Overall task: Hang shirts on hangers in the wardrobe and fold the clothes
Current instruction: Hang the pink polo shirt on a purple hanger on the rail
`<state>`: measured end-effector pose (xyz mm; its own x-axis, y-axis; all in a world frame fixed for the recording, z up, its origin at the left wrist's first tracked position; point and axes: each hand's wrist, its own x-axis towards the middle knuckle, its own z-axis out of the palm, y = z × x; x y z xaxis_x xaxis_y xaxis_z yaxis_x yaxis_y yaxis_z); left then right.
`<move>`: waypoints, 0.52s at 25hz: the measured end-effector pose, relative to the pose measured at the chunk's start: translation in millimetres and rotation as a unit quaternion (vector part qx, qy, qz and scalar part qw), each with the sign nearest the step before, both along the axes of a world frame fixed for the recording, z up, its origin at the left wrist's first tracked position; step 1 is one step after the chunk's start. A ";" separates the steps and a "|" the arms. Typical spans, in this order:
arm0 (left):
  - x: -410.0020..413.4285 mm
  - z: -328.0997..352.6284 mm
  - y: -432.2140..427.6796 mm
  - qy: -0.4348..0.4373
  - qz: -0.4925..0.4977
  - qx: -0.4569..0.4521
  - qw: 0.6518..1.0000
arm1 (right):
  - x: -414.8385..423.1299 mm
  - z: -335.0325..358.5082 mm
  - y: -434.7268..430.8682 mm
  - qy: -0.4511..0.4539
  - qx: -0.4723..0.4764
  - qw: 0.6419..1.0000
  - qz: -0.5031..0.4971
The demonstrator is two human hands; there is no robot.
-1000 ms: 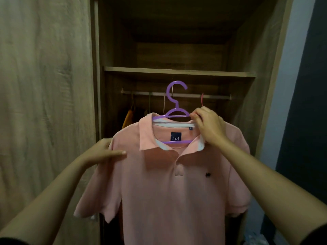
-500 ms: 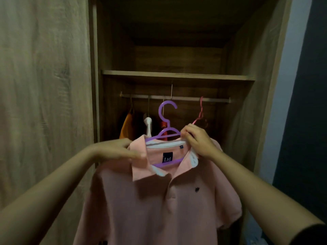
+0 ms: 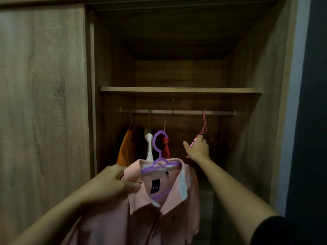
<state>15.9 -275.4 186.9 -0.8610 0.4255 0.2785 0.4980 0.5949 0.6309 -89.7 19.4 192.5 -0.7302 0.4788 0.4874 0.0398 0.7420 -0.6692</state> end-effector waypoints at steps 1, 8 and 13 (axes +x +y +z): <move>-1.8 -1.5 3.6 -0.007 0.001 0.006 1.000 | -13.6 1.0 -2.6 -0.012 -0.010 1.000 -0.016; -29.8 -4.0 53.0 -0.034 0.058 0.003 0.998 | -33.1 -6.7 10.2 -0.069 -0.087 0.991 -0.069; -76.6 13.0 133.9 -0.132 0.095 0.168 0.972 | -4.8 -0.9 35.4 -0.067 -0.024 0.993 -0.095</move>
